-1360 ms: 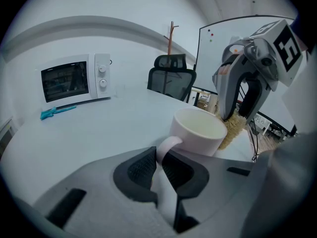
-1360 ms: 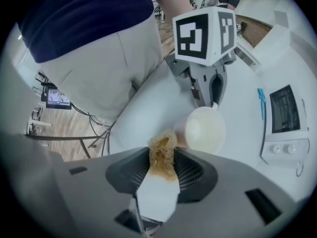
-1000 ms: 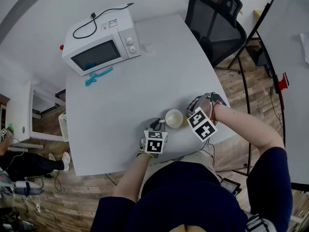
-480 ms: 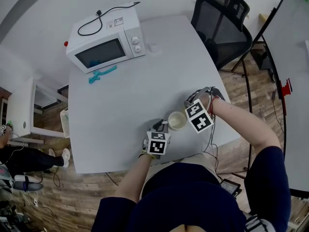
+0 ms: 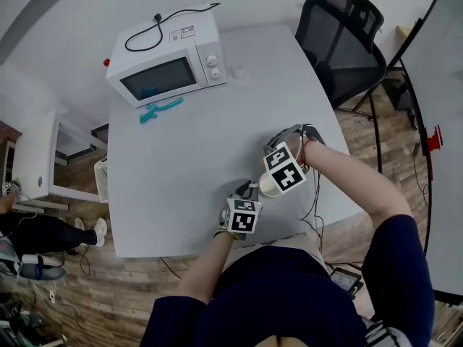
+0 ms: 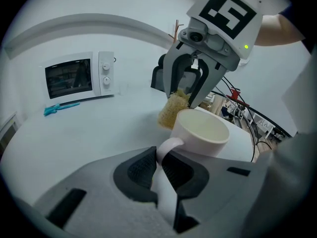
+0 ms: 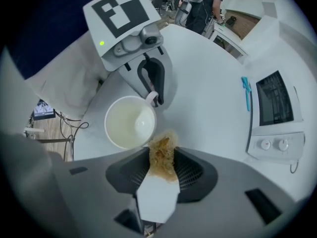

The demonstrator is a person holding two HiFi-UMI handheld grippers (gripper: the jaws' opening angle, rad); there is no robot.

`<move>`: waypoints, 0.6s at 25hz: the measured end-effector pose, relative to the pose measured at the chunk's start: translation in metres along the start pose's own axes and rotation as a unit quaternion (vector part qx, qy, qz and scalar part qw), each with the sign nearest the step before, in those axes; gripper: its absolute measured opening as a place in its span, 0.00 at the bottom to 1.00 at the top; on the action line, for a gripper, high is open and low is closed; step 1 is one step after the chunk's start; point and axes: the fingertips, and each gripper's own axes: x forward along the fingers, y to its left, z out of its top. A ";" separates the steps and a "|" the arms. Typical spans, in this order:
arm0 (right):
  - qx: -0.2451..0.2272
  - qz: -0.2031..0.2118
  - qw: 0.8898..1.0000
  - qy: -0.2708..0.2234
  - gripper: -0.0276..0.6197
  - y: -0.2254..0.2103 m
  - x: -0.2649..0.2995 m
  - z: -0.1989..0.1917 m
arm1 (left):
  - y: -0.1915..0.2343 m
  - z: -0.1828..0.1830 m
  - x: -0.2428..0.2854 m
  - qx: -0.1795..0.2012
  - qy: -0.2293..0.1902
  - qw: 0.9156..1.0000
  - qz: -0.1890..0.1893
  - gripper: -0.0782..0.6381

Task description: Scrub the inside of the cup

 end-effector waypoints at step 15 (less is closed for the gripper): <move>-0.011 0.019 0.999 -0.026 0.28 -0.016 -0.008 0.049 | 0.001 -0.002 0.000 0.004 0.004 1.000 0.014 0.16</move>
